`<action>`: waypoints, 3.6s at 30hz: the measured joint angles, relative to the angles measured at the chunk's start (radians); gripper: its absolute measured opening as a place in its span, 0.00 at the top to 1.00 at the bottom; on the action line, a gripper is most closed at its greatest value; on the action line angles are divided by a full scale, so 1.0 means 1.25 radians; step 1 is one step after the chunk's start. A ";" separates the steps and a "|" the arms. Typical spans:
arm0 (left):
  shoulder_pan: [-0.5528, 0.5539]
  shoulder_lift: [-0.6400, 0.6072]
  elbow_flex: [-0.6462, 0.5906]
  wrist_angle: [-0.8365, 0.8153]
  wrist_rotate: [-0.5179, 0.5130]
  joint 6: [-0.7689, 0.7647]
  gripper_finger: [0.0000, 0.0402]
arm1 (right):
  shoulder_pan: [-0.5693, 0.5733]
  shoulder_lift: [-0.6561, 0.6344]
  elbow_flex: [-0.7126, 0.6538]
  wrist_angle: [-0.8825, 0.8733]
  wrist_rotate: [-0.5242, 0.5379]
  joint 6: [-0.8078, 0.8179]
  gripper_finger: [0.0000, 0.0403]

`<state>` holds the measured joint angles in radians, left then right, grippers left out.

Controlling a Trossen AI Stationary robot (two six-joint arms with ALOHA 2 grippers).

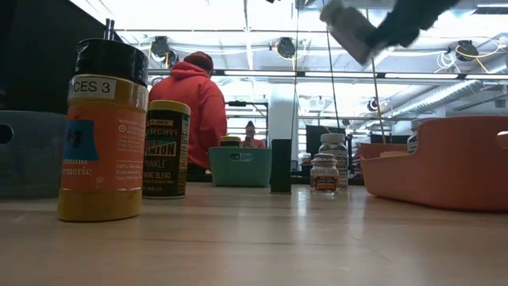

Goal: Sort spices by type
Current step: Put the bottom white seasoning bottle into the orange bin

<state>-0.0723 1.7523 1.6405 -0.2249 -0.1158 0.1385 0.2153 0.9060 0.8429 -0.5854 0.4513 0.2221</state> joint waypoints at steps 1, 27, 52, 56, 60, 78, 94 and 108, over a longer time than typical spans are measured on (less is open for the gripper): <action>0.000 0.000 -0.002 0.000 0.000 0.003 0.14 | 0.001 -0.003 0.000 -0.030 0.020 0.032 0.60; 0.028 0.005 -0.262 0.452 0.188 0.034 0.13 | 0.296 -0.130 -0.421 0.906 0.236 -0.389 0.60; 0.016 0.088 -0.239 0.664 0.216 0.062 0.13 | 0.240 -0.047 -0.453 1.104 0.131 -0.444 0.60; 0.020 0.109 -0.218 0.667 0.212 0.062 0.13 | 0.232 -0.043 -0.453 1.110 0.113 -0.439 0.60; 0.027 0.126 -0.217 0.679 0.206 0.056 0.14 | 0.232 -0.042 -0.453 1.111 0.117 -0.439 0.60; 0.026 0.126 -0.217 0.695 0.210 0.050 0.48 | 0.204 -0.036 -0.453 1.104 0.090 -0.402 0.60; 0.026 0.127 -0.196 0.641 0.215 0.064 0.31 | 0.186 -0.025 -0.453 1.080 0.054 -0.379 0.60; 0.002 0.123 -0.197 0.571 0.097 0.108 0.49 | 0.188 -0.027 -0.453 1.086 0.083 -0.363 0.39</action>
<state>-0.0703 1.9065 1.3949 0.4889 0.0059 0.2737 0.4507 0.8724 0.2770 0.7727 0.5545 -0.2322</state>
